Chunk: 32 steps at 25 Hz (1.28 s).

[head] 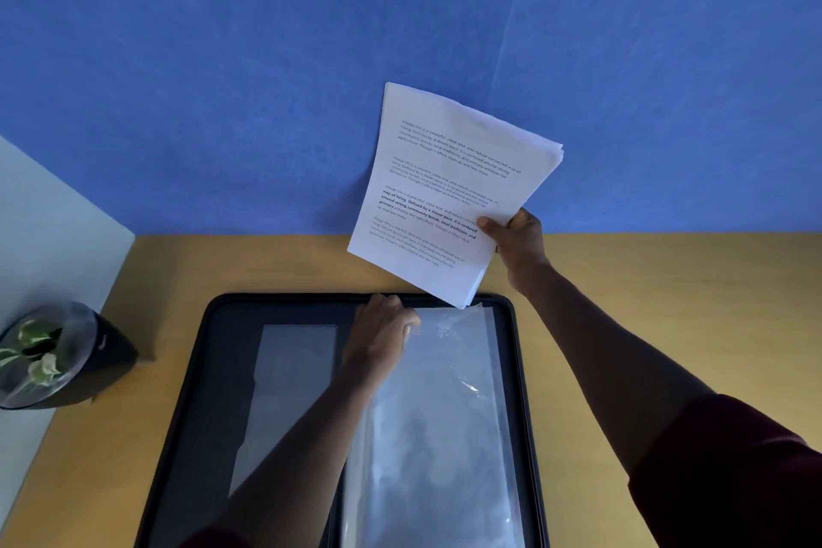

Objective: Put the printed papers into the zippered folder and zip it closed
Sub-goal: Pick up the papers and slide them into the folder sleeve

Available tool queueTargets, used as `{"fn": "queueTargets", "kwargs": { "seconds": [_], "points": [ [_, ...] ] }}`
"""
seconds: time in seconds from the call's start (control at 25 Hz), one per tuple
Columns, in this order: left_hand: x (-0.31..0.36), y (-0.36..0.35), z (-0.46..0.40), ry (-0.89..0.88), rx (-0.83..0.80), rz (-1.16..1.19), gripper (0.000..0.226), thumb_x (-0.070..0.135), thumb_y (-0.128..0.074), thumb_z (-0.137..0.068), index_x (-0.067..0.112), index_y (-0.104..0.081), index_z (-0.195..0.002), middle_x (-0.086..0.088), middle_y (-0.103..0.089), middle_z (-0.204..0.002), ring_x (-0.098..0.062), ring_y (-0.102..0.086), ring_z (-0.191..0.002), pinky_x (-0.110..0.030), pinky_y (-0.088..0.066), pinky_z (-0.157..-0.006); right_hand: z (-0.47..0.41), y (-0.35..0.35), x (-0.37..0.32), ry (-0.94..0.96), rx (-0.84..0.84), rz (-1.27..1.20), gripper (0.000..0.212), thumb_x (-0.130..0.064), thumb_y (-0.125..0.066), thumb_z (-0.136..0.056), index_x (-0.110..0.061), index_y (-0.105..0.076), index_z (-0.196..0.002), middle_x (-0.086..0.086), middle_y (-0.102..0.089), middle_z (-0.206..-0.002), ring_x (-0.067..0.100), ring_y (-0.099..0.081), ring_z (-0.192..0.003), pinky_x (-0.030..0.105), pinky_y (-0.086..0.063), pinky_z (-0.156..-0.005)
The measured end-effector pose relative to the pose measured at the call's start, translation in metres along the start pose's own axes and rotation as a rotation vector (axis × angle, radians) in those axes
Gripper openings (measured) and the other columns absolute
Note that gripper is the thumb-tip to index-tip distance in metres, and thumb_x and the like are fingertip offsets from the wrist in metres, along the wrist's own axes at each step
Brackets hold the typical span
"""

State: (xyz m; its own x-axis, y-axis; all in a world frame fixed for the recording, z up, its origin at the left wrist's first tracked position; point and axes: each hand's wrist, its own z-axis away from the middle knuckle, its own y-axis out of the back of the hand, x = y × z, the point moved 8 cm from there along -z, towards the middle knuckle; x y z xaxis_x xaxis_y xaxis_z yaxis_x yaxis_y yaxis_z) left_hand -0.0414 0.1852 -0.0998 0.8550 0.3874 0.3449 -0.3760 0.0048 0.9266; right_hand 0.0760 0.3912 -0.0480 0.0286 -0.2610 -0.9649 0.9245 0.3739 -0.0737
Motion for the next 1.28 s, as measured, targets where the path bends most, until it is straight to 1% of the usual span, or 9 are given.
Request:
{"fn": "queueTargets", "kwargs": {
  "seconds": [0.16,0.36,0.48,0.56,0.72,0.84,1.0,1.12,1.28],
  "points": [
    [0.005,0.003,-0.002,-0.035,0.008,-0.005,0.028,0.003,-0.054,-0.087,0.025,-0.071,-0.091,0.005,-0.060,-0.092,-0.020,-0.051,-0.092,-0.037,-0.044,-0.082,-0.003,-0.020,0.016,-0.021,-0.015,-0.005,0.025,0.004,-0.068,-0.085,-0.021,-0.067,-0.089,-0.008,-0.074,-0.088,0.007,-0.071,-0.076,0.023,-0.055,-0.065],
    [0.004,0.009,-0.006,-0.086,0.059,0.023,0.024,0.007,-0.059,-0.088,0.025,-0.074,-0.094,0.004,-0.064,-0.090,-0.021,-0.056,-0.089,-0.035,-0.044,-0.079,-0.002,-0.032,0.029,-0.027,-0.080,0.040,0.028,0.006,-0.067,-0.085,-0.022,-0.067,-0.092,-0.003,-0.074,-0.095,0.012,-0.070,-0.085,0.030,-0.058,-0.080],
    [0.003,0.008,-0.007,-0.098,0.062,0.045,0.022,0.009,-0.059,-0.090,0.025,-0.074,-0.094,0.004,-0.065,-0.090,-0.021,-0.055,-0.089,-0.036,-0.044,-0.078,-0.002,-0.030,0.027,-0.018,-0.106,0.083,0.027,0.006,-0.067,-0.085,-0.021,-0.067,-0.092,-0.005,-0.074,-0.093,0.006,-0.071,-0.078,0.023,-0.057,-0.070],
    [0.002,0.006,-0.008,-0.096,0.052,0.044,0.021,0.011,-0.058,-0.091,0.025,-0.073,-0.093,0.004,-0.064,-0.090,-0.021,-0.054,-0.089,-0.037,-0.044,-0.078,-0.003,-0.027,0.026,-0.016,-0.117,0.124,0.028,0.005,-0.068,-0.085,-0.023,-0.068,-0.090,-0.006,-0.074,-0.091,0.006,-0.071,-0.077,0.022,-0.056,-0.067],
    [-0.003,0.003,-0.011,-0.075,0.015,0.043,0.017,0.013,-0.056,-0.091,0.024,-0.069,-0.085,0.005,-0.060,-0.088,-0.020,-0.052,-0.091,-0.038,-0.043,-0.076,-0.007,-0.019,0.030,-0.038,-0.188,0.179,0.028,0.004,-0.069,-0.085,-0.023,-0.070,-0.093,-0.006,-0.075,-0.095,0.010,-0.072,-0.083,0.030,-0.057,-0.075],
    [-0.014,0.001,-0.011,-0.037,-0.002,0.028,0.012,0.013,-0.063,-0.085,0.023,-0.068,-0.082,0.006,-0.058,-0.086,-0.017,-0.050,-0.094,-0.034,-0.042,-0.073,-0.012,-0.011,0.033,-0.052,-0.202,0.208,0.027,0.003,-0.070,-0.085,-0.022,-0.070,-0.095,0.002,-0.075,-0.104,0.016,-0.072,-0.088,0.039,-0.057,-0.084],
    [-0.035,0.008,-0.010,0.033,0.015,-0.026,0.008,0.015,-0.067,-0.080,0.023,-0.068,-0.078,0.007,-0.055,-0.084,-0.018,-0.051,-0.091,-0.032,-0.039,-0.070,-0.021,-0.007,0.037,-0.065,-0.210,0.259,0.024,0.000,-0.070,-0.085,-0.021,-0.070,-0.098,0.004,-0.074,-0.106,0.027,-0.070,-0.100,0.044,-0.056,-0.088],
    [-0.049,0.016,-0.008,0.072,0.038,-0.055,0.011,0.014,-0.067,-0.080,0.025,-0.068,-0.078,0.007,-0.055,-0.085,-0.019,-0.051,-0.089,-0.031,-0.032,-0.069,-0.026,-0.006,0.038,-0.075,-0.212,0.263,0.026,-0.001,-0.071,-0.084,-0.021,-0.069,-0.100,0.004,-0.074,-0.107,0.028,-0.070,-0.102,0.047,-0.055,-0.092],
    [-0.068,0.027,-0.007,0.127,0.042,-0.060,0.011,0.013,-0.067,-0.083,0.023,-0.069,-0.079,0.004,-0.056,-0.091,-0.020,-0.053,-0.085,-0.031,-0.036,-0.071,-0.033,-0.008,0.039,-0.077,-0.218,0.304,0.027,-0.002,-0.072,-0.084,-0.013,-0.068,-0.108,0.006,-0.073,-0.107,0.027,-0.070,-0.100,0.050,-0.054,-0.095]
  ]
}}
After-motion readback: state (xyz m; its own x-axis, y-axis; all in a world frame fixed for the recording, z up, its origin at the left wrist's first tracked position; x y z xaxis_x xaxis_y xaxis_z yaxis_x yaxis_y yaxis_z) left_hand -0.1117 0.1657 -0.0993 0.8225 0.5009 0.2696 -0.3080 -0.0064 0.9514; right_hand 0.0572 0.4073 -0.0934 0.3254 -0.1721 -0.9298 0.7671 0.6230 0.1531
